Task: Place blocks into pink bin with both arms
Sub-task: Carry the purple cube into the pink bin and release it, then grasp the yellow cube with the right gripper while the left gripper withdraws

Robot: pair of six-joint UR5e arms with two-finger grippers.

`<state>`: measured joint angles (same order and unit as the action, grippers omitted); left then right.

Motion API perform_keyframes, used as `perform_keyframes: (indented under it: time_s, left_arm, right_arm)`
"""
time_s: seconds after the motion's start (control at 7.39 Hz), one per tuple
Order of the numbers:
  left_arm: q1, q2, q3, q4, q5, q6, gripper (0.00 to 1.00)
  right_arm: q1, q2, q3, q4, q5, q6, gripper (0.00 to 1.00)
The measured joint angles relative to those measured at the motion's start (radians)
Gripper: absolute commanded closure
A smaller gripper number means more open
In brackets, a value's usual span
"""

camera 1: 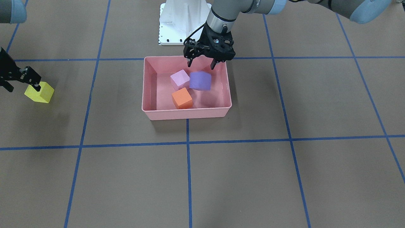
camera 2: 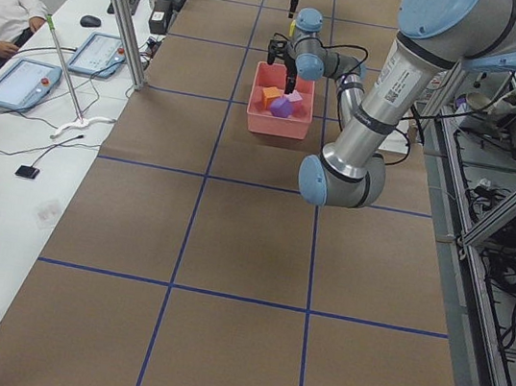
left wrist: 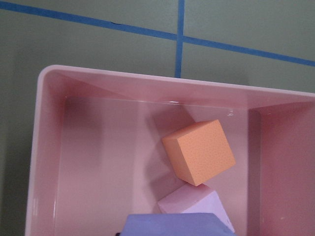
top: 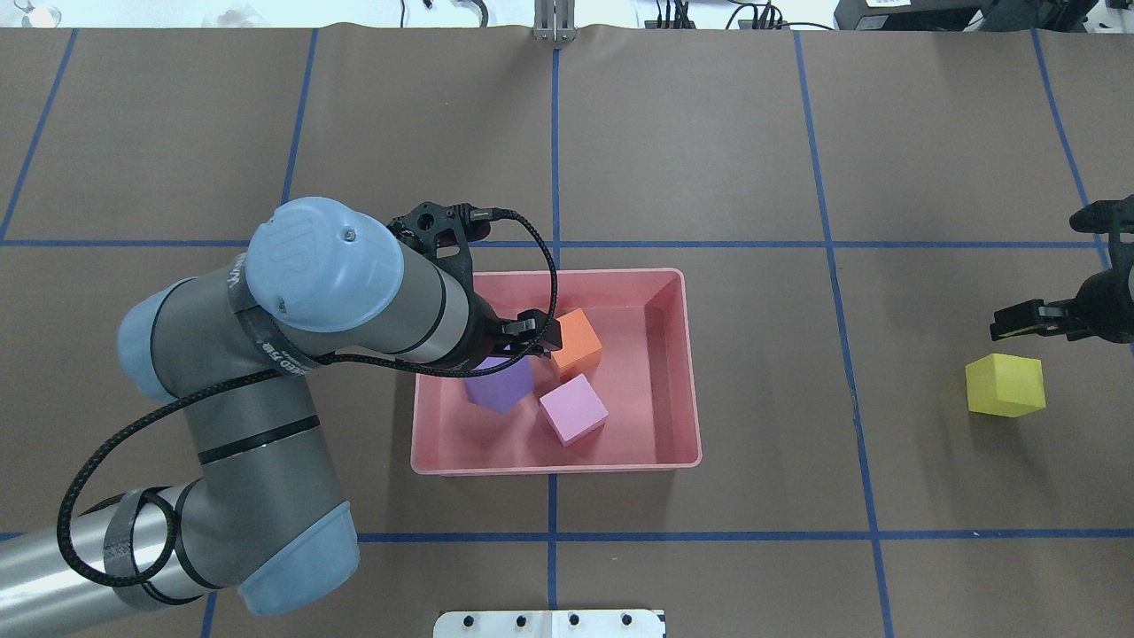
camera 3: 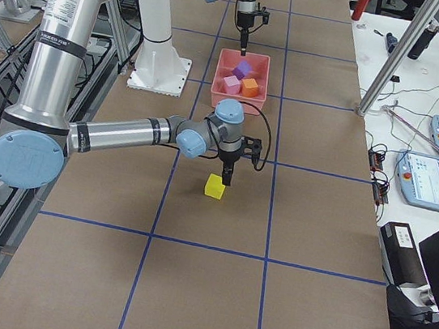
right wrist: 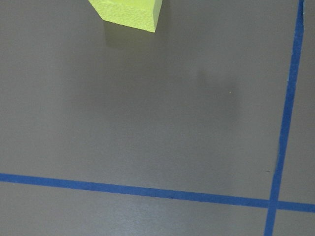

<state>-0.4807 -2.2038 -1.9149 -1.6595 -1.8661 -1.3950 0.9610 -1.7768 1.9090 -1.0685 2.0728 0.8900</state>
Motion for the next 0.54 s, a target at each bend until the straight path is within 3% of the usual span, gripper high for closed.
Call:
perform_keyframes:
  time_s: [0.27,0.54]
  left_arm:
    - [0.002,-0.002,-0.004,0.0,0.003,-0.001,0.0]
    - [0.003,-0.001,-0.006,0.0,0.004,-0.002,0.0]
  right_arm:
    - [-0.011,-0.016,-0.062,0.155,-0.028,0.137,0.0]
    - [-0.062,-0.029,-0.074,0.199,-0.085,0.211,0.0]
